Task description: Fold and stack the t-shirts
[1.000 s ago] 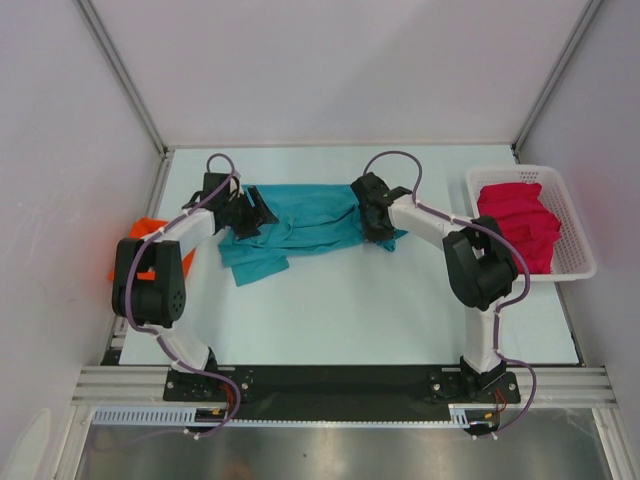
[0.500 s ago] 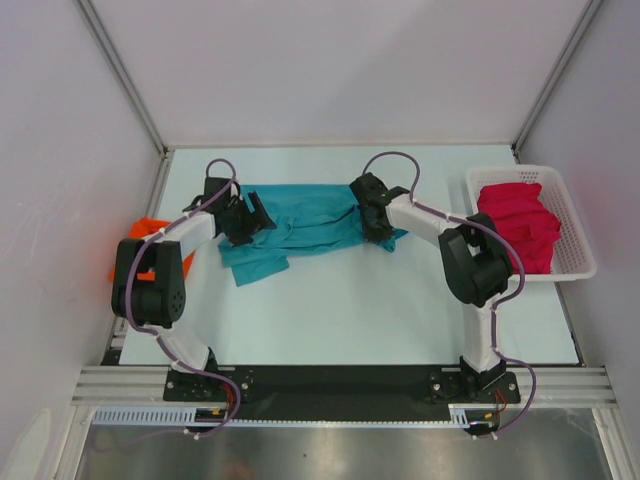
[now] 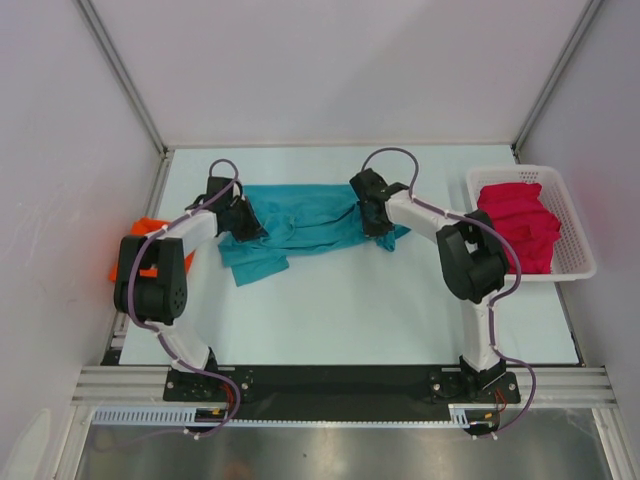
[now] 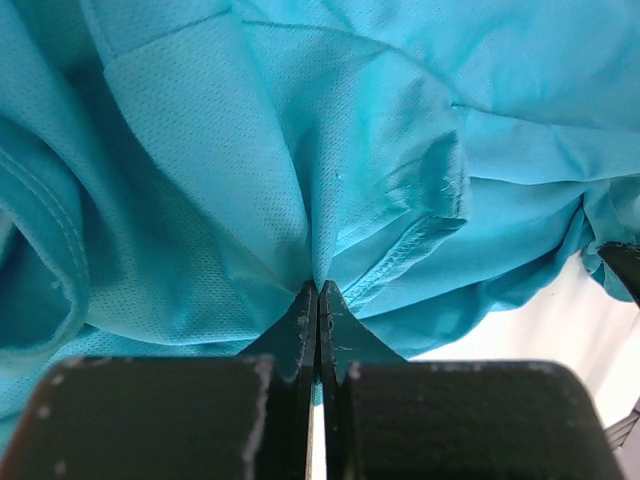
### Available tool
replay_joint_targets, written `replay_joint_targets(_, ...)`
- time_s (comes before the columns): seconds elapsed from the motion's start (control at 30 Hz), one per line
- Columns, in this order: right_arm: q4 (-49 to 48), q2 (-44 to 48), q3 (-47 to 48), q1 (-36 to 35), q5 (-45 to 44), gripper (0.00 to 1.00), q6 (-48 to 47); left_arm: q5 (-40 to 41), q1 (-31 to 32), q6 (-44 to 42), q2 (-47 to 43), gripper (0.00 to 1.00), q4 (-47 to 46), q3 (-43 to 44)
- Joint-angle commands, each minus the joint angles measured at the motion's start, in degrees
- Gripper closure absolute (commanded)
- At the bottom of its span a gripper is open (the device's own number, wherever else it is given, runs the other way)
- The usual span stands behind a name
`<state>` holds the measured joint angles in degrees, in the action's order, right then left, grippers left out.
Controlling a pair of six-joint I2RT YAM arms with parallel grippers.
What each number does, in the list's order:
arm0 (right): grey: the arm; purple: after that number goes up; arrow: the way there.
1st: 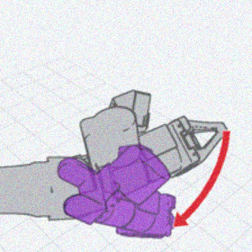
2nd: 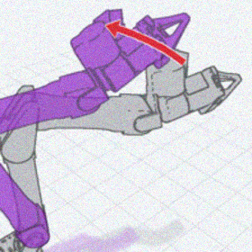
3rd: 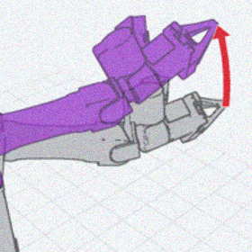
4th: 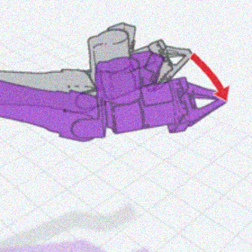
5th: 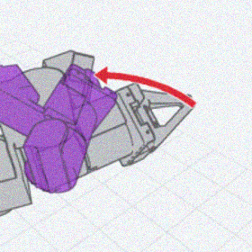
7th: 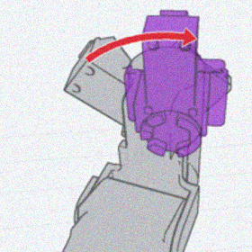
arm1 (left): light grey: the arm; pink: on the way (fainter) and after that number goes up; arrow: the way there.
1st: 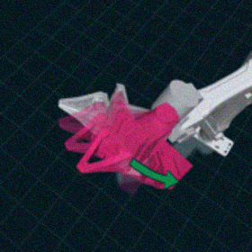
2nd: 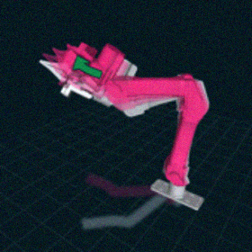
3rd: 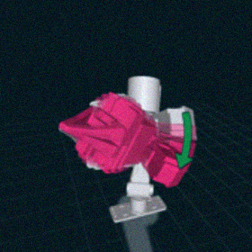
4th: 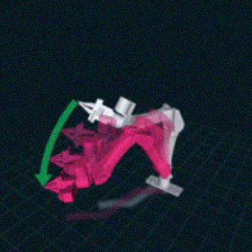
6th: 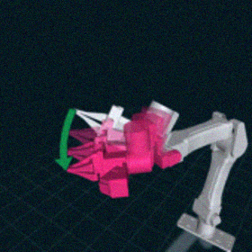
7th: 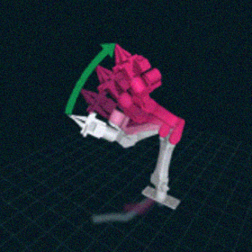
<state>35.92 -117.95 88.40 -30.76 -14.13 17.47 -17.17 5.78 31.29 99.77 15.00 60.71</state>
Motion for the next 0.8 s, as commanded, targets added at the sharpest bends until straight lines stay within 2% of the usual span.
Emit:
replay_joint_targets(0.0, 2.48, 6.76, 5.45, 1.23, -3.97, 1.0, -2.18, -0.41, 0.37, -1.67, -4.4, 1.0, 4.32, 7.48)
replay_joint_targets(0.23, 9.33, 18.97, 13.97, 3.08, -10.56, 1.0, -5.34, 0.03, -0.07, -3.78, -12.3, 1.0, 17.14, 25.74)
replay_joint_targets(0.47, 19.53, 29.7, 25.84, 2.55, -14.61, 1.0, -5.0, -1.11, -2.35, -5.27, -23.11, 1.0, 29.98, 39.39)
replay_joint_targets(0.6, 25.4, 35.93, 33.92, -4.98, -22.23, 1.0, -4.38, -3.04, -5.6, -4.49, -30.84, 1.0, 38.41, 50.79)
replay_joint_targets(0.63, 26.73, 36.38, 36.03, -7.1, -24.0, 1.0, -3.68, -5.48, -7.95, -4.13, -31.64, 1.0, 39.48, 52.65)
replay_joint_targets(0.77, 32.53, 37.79, 47.44, -16.24, -31.9, 1.0, -1.58, -4.37, -8.15, -1.15, -37.53, 1.0, 40.89, 56.36)
